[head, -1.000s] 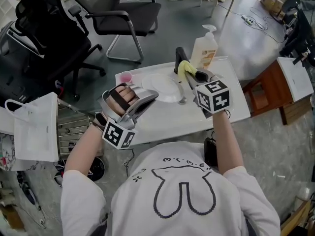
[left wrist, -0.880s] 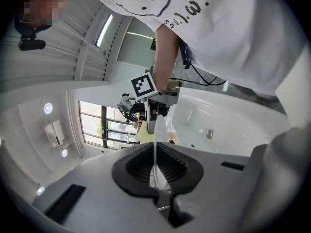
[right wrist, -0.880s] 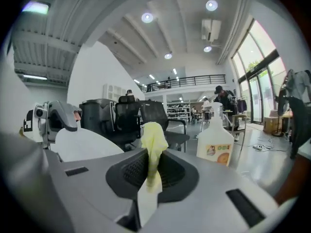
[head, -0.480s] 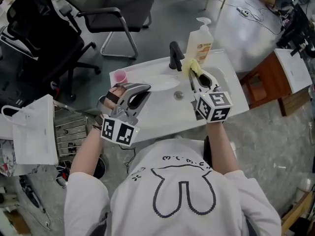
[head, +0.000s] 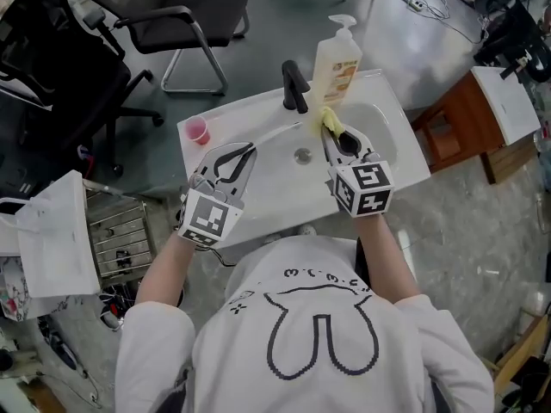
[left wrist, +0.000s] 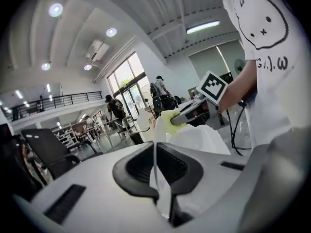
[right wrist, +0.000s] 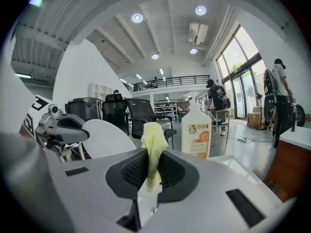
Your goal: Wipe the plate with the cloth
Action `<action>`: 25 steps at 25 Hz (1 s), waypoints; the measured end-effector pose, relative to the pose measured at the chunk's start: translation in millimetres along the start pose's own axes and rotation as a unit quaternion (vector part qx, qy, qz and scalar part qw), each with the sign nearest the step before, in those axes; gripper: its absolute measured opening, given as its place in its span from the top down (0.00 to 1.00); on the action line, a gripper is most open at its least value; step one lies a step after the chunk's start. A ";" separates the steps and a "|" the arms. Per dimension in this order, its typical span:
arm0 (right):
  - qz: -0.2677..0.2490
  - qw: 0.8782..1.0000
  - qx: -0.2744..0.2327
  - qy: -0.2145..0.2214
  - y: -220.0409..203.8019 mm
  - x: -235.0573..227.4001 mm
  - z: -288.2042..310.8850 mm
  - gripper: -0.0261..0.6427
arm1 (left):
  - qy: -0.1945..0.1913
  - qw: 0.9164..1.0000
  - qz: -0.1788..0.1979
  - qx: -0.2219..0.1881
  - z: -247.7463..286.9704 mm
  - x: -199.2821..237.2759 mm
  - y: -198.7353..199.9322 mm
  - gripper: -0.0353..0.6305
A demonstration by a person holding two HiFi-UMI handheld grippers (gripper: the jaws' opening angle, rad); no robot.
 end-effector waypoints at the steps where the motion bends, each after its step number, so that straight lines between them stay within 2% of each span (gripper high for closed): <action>1: -0.005 1.000 0.009 0.001 -5.0 2.0 0.2 0.89 | -0.003 1.000 -0.017 0.005 2.4 -1.0 -3.6 0.92; 5: -0.022 0.999 0.026 0.003 -16.2 3.6 0.9 0.89 | -0.008 0.997 -0.068 0.024 11.2 -5.0 -21.3 0.92; 7: -0.023 0.999 0.036 0.000 -22.3 1.8 -0.3 0.89 | -0.006 0.994 -0.104 0.031 15.1 -4.4 -29.4 0.92; 9: -0.022 0.999 0.044 -0.005 -28.1 -1.1 -1.5 0.89 | -0.002 0.986 -0.160 0.038 20.4 -0.5 -38.9 0.92; 11: -0.017 0.999 0.049 -0.011 -31.9 -5.1 -1.8 0.89 | 0.001 0.970 -0.238 0.048 27.2 5.8 -52.0 0.92; 13: -0.011 0.998 0.054 -0.016 -36.1 -8.0 -1.9 0.89 | 0.005 0.942 -0.330 0.066 33.9 12.4 -71.6 0.92; 15: -0.005 0.998 0.064 -0.016 -42.8 -9.2 -1.5 0.89 | 0.011 0.905 -0.416 0.089 39.7 17.0 -95.3 0.92; 17: -0.002 0.997 0.073 -0.016 -49.8 -10.8 -0.4 0.89 | 0.018 0.870 -0.479 0.114 45.2 18.1 -118.2 0.92; 21: 0.007 0.996 0.090 -0.018 -60.9 -17.7 0.4 0.89 | 0.013 0.813 -0.563 0.146 59.4 13.8 -147.8 0.92; 25: 0.019 0.994 0.103 -0.021 -69.9 -24.6 2.2 0.89 | 0.016 0.759 -0.623 0.189 72.8 5.4 -176.1 0.92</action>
Point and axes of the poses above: the fingertips, and each gripper's own axes: z forward along the fingers, x to its left, y out of its top, the point moved 4 cm from there along -z, backward along the fingers, and after that the axes turned 10 degrees about -z, right-handed, at the moved point
